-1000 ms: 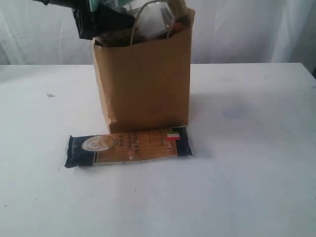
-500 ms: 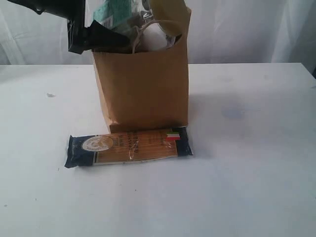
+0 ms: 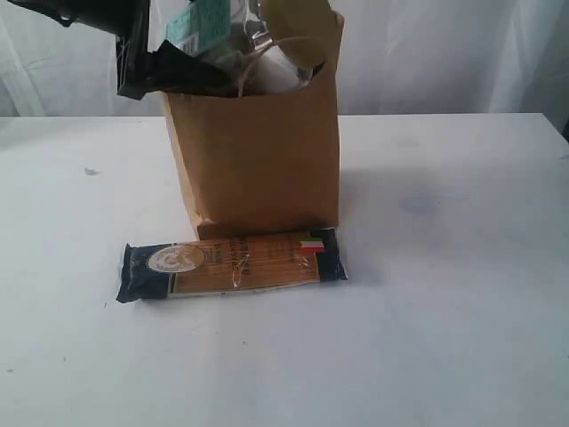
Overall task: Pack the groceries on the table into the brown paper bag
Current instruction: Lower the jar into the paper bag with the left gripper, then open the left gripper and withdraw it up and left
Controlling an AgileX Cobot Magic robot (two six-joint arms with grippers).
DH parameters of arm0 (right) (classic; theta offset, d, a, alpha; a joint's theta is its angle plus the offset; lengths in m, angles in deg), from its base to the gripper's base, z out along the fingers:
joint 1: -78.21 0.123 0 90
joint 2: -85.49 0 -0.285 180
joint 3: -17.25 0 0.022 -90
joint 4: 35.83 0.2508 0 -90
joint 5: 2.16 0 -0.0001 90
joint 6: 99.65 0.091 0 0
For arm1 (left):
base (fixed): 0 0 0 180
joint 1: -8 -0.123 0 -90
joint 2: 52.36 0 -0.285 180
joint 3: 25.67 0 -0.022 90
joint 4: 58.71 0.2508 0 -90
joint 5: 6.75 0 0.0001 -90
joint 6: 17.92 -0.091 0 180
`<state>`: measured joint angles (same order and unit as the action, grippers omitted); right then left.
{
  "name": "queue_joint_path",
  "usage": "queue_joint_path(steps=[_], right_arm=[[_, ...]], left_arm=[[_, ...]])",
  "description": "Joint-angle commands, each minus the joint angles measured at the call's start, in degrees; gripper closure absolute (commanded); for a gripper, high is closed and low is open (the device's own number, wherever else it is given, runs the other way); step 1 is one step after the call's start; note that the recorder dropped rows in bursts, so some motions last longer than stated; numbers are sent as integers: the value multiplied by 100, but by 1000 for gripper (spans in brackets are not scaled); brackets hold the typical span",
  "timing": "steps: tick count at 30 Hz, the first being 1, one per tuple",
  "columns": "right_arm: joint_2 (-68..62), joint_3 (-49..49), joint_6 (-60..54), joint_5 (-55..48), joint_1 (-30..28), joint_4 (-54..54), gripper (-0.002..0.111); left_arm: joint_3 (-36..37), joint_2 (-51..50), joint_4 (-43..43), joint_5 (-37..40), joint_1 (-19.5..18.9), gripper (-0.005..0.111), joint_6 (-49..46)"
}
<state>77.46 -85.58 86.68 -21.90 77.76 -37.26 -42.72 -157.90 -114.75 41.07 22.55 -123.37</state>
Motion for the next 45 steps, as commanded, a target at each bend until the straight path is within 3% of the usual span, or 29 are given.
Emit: queue_joint_path(steps=[1, 11, 26, 29, 36, 45], right_arm=[[25, 4, -3, 53, 6, -11, 108], [25, 4, -3, 53, 6, -11, 108], [25, 4, -3, 53, 6, -11, 108], [25, 4, -3, 53, 6, -11, 108], [25, 4, -3, 53, 6, -11, 108], [25, 4, -3, 53, 6, -11, 108]], left_arm=[[-45, 174, 166, 384, -6, 43, -92], [-45, 184, 166, -42, -6, 43, -78], [-45, 184, 206, 359, -6, 43, -78], [-45, 184, 543, 291, -6, 36, -91], [-45, 184, 914, 277, -6, 5, 81], [-45, 184, 914, 266, -6, 1, 81]])
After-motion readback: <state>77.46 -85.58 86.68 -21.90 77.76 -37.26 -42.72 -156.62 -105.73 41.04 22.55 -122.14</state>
